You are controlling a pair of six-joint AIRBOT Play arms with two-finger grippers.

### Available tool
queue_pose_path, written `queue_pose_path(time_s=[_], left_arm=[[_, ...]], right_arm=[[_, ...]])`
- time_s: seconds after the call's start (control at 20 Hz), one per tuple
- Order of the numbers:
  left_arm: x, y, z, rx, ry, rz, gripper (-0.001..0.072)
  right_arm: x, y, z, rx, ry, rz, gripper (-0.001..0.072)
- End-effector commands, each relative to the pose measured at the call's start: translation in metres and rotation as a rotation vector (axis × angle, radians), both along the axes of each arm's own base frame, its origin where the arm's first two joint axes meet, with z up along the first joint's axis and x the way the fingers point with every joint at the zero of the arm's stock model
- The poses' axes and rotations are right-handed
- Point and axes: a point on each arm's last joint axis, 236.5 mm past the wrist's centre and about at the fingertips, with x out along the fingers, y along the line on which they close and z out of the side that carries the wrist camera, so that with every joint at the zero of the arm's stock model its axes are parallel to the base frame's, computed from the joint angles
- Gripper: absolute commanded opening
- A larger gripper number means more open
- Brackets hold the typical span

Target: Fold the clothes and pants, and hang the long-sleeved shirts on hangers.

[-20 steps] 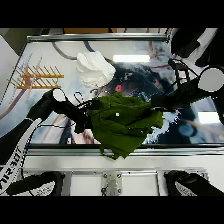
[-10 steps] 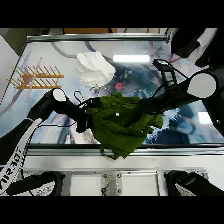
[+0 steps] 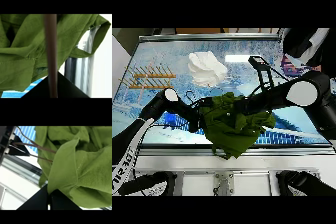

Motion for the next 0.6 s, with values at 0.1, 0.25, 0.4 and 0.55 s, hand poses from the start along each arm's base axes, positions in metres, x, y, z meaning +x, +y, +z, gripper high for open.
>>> queue_pose_path(time_s=[0.1,0.25,0.4,0.55], left_arm=[[0.0,0.0,0.0,0.0,0.0,-0.003,0.0012],[0.0,0.0,0.0,0.0,0.0,-0.003,0.0012],[0.0,0.0,0.0,0.0,0.0,-0.004,0.0012],[-0.001,0.0,0.0,0.001,0.003,-0.006,0.0012]], right_arm=[[-0.001,0.028,-0.002,0.047,-0.015,0.057,0.001],[0.001,0.026,-0.003,0.037,-0.024,0.065,0.001],[0.004,0.021,-0.004,0.029,-0.021,0.054,0.0021],[0.009,0.017,-0.004,0.029,-0.021,0.037,0.0643]])
